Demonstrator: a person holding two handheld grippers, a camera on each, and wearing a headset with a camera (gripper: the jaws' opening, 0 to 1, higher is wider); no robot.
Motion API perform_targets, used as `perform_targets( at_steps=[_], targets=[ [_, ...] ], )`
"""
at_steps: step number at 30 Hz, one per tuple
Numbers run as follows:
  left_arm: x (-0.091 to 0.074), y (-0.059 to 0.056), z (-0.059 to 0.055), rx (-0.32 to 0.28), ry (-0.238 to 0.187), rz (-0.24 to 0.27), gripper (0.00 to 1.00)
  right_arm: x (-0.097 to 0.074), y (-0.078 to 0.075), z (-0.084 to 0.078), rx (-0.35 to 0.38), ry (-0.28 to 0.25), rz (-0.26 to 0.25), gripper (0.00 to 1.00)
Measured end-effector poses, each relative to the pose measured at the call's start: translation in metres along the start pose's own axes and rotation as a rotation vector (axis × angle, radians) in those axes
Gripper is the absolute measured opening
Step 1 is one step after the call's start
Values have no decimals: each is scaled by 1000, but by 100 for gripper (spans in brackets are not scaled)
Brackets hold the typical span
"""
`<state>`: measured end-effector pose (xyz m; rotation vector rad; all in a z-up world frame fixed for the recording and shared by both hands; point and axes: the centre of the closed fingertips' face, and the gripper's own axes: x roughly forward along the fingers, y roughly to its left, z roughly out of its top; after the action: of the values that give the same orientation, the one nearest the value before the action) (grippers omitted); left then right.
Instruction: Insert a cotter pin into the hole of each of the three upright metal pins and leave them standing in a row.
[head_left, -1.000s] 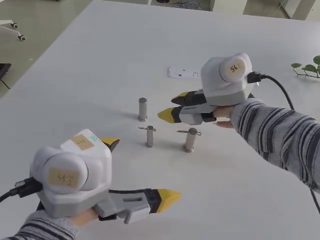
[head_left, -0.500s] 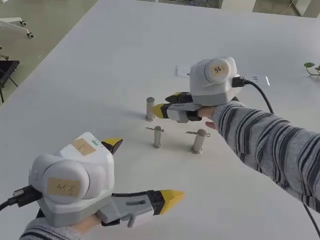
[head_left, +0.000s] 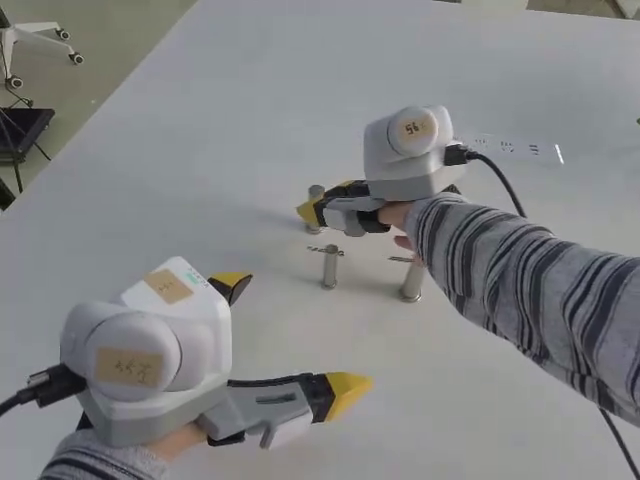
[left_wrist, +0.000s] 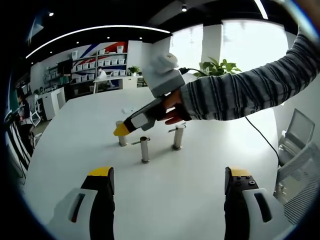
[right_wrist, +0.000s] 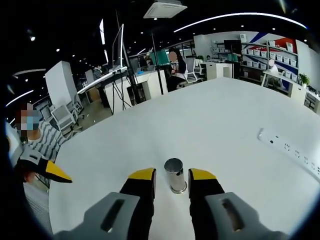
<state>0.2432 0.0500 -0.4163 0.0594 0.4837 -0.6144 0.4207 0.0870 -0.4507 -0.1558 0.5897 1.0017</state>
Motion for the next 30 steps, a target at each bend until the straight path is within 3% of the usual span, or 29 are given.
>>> perform_targets(
  at_steps=[8,23,30],
  targets=[
    [-1,2,-3,-2,10,1,90,2,-3,-3,7,18,-27,11],
    [1,8,-2,-2,14,14,89,-12,0,-7,-95,63,-16,8],
    [0,7,0,5,9,6,90,-21,-10,-9,-102,83,-33,8]
  ],
)
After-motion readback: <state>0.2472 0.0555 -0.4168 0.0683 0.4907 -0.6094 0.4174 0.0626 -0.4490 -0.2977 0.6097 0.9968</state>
